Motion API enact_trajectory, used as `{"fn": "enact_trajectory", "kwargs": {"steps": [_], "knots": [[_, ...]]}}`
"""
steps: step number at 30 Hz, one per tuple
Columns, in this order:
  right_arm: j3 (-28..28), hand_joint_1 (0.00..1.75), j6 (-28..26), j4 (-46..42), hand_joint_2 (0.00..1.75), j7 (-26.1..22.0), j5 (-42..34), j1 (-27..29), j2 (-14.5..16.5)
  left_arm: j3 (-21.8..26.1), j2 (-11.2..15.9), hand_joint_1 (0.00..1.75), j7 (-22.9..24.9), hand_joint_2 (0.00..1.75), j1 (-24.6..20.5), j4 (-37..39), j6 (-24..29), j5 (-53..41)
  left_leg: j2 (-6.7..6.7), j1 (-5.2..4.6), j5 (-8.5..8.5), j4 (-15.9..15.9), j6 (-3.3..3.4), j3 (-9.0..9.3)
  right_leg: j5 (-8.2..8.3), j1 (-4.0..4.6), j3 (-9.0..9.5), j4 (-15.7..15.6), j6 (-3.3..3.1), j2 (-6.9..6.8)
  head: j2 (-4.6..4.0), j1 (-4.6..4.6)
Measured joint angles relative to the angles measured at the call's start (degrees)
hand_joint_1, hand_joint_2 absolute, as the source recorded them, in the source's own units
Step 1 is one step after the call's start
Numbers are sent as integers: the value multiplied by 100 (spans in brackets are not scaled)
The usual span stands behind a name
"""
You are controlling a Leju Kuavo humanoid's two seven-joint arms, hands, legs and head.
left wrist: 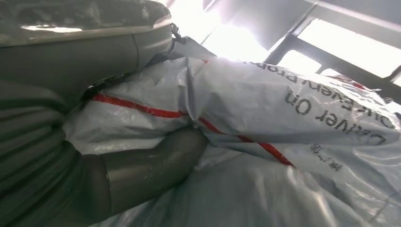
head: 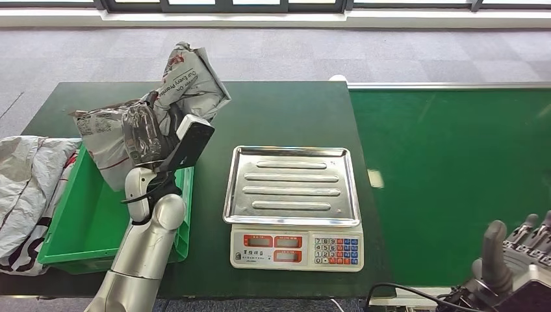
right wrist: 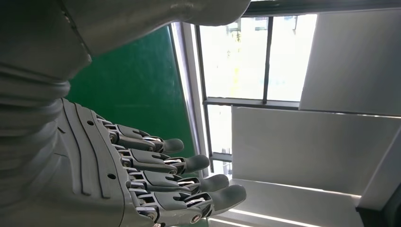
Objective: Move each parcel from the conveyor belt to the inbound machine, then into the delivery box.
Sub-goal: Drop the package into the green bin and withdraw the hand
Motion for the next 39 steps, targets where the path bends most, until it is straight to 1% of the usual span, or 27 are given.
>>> {"fn": "enact_trajectory", "kwargs": {"steps": [2,7,12,16,24,27,29,30,33,34,35,37,39], "knots": [[0,0,-1,-1,175,9,20,21,0,218,57,0,214,175,6,141,-116,-63,0,0,0,0,0,0,0,0,-1,0,0,0,0,-1],[1,0,-18,-2,175,52,108,54,1,730,169,0,560,175,25,522,-163,-294,0,0,0,0,0,-1,0,0,-3,0,0,1,0,-1],[8,0,-76,-4,175,114,175,57,8,1127,244,0,652,175,28,793,-124,-306,0,0,0,0,0,-1,-1,0,-2,1,-1,0,0,-2],[9,0,-103,-8,175,144,204,55,25,1337,314,0,673,175,22,979,-60,-306,0,0,0,0,0,-1,-1,0,-2,0,-1,0,0,-2],[20,0,-109,-13,175,216,240,53,37,1555,378,0,658,175,31,1157,83,-291,0,0,0,0,0,-1,-1,0,-1,1,-1,-1,0,-1],[35,0,-110,-13,175,230,241,51,38,1633,377,0,425,175,53,1134,224,-125,-1,0,0,0,0,-1,-1,0,-2,1,-1,-1,0,-2],[45,0,-110,-13,175,237,240,45,38,1692,360,0,143,175,76,1074,275,18,0,1,0,0,0,-2,-1,1,-3,1,-2,-1,0,-2],[49,0,-109,-13,175,240,237,43,38,1745,326,0,-140,175,94,1001,284,149,0,1,0,0,0,-2,-1,1,-4,1,-2,-1,0,-2],[57,0,-107,-11,175,238,215,42,38,2017,74,0,-1484,175,161,557,309,884,-2,0,0,0,0,-5,-1,0,-4,0,-2,-2,0,-2],[59,0,-105,-11,175,232,207,42,38,2086,-23,0,-1824,175,184,388,316,1103,-2,-1,-1,0,1,-6,-1,-1,-4,0,-2,-3,0,-2],[61,0,-103,-10,175,226,201,42,38,2128,-102,0,-2019,175,208,242,320,1242,-2,-1,-1,0,1,-6,-1,-1,-3,-1,-2,-3,0,-2],[63,0,-101,-9,175,217,196,42,38,2178,-223,0,-2205,175,258,-7,322,1430,-2,-2,-2,0,2,-7,-1,-1,-4,-1,-2,-3,0,-2],[65,0,-96,-8,175,209,191,43,38,2196,-317,0,-2455,175,359,-291,322,1848,-1,-1,-3,0,2,-6,-1,-1,-5,-1,-2,-1,0,-1]]}}
